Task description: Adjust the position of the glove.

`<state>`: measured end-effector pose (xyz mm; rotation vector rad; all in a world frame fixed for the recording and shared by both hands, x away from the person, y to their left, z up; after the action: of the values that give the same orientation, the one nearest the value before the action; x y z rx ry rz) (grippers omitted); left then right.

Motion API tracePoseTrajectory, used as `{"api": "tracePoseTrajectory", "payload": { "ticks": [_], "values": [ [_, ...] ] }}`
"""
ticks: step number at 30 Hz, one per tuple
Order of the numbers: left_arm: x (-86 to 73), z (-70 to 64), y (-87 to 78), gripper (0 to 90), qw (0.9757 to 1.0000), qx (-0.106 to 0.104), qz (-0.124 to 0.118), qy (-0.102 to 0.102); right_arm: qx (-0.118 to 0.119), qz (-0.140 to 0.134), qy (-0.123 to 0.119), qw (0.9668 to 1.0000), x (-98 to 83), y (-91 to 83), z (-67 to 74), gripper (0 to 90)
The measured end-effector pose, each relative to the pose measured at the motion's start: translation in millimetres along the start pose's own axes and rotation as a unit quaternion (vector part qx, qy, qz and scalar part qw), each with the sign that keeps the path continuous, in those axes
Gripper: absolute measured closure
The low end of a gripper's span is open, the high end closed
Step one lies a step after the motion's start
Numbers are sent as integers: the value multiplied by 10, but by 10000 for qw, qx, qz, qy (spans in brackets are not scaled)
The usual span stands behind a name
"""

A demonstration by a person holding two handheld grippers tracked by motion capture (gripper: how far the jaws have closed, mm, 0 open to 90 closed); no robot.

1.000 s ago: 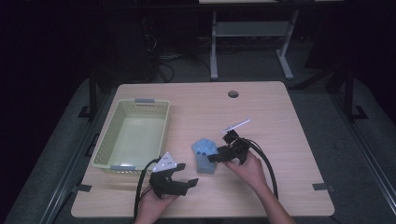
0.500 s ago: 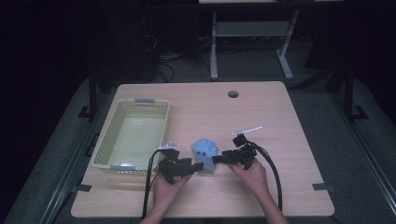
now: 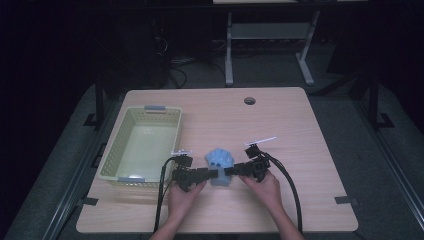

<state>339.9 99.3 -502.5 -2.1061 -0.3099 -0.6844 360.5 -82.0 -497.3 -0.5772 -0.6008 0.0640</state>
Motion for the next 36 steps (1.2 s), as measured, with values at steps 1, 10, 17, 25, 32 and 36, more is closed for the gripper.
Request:
{"api": "tracePoseTrajectory", "payload": {
  "ticks": [1,10,17,25,32,36],
  "values": [
    [-1,5,6,416,10000,-6,7,-16,6,5,50,10000,-1,9,5,412],
    [-8,8,46,547,10000,-79,42,14,-21,-1,0,10000,-13,84,12,496],
    [-4,9,65,634,9998,-183,60,-38,-44,-10,-44,10000,-39,114,47,584],
    [16,2,83,693,9997,-257,26,-44,0,-43,-110,9999,-36,122,61,659],
    [33,-17,88,741,9997,-246,-10,21,55,-88,-139,9998,-30,117,66,713],
    [43,-24,88,756,9997,-248,-12,32,68,-100,-145,9998,-27,109,71,731]
  ]
}}
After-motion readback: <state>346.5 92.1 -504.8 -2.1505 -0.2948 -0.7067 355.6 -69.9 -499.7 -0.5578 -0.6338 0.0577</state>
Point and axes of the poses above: each handheld gripper's, and its own axes: y roughly forward along the jaws, x roughly out of its top, z roughly to its left, the point moved 5 cm from there along y, roughly forward along the jaws, and after that the axes turned 12 degrees about x, right-handed, at the moved point
